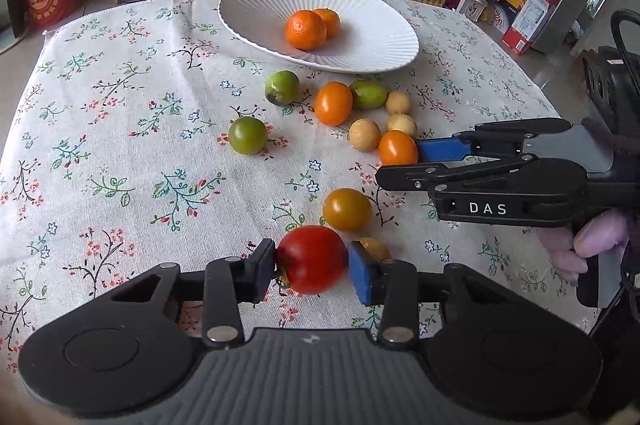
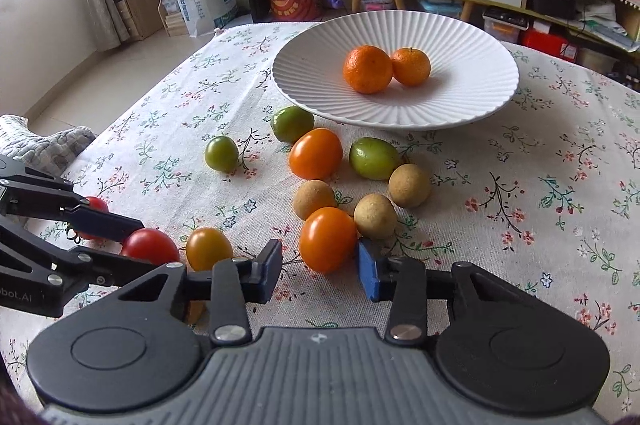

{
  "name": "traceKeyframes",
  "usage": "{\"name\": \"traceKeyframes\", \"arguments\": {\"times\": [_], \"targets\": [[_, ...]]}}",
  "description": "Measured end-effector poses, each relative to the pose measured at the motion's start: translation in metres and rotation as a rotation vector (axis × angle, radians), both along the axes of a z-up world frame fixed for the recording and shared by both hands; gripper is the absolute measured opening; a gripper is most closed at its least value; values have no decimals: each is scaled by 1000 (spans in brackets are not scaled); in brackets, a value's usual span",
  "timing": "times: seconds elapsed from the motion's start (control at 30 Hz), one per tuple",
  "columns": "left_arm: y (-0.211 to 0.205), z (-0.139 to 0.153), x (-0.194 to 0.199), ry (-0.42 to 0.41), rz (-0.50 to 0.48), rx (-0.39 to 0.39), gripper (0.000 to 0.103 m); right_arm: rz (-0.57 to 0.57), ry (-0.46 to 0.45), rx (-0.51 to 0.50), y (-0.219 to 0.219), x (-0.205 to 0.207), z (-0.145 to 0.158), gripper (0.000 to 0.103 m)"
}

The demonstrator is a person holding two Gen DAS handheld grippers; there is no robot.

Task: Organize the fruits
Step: 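Grasp a red tomato with the left gripper while the right grasps an orange tomato, then lower the red tomato into the bowl with the left gripper while the right opens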

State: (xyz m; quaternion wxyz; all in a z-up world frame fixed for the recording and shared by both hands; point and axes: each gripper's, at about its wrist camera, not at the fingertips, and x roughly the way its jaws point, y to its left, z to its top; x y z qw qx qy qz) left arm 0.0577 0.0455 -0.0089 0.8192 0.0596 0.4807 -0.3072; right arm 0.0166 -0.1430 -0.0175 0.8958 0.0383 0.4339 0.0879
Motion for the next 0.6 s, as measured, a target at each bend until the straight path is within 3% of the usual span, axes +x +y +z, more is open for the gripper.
{"name": "traceKeyframes", "arguments": {"times": [0.27,0.6], "targets": [[-4,-6,0,27,-13,16,38,-2,-6,-32,4,2,0,27],[-5,-2,-1,1,-6,24,37,6,15,-13,4,1,5,26]]}}
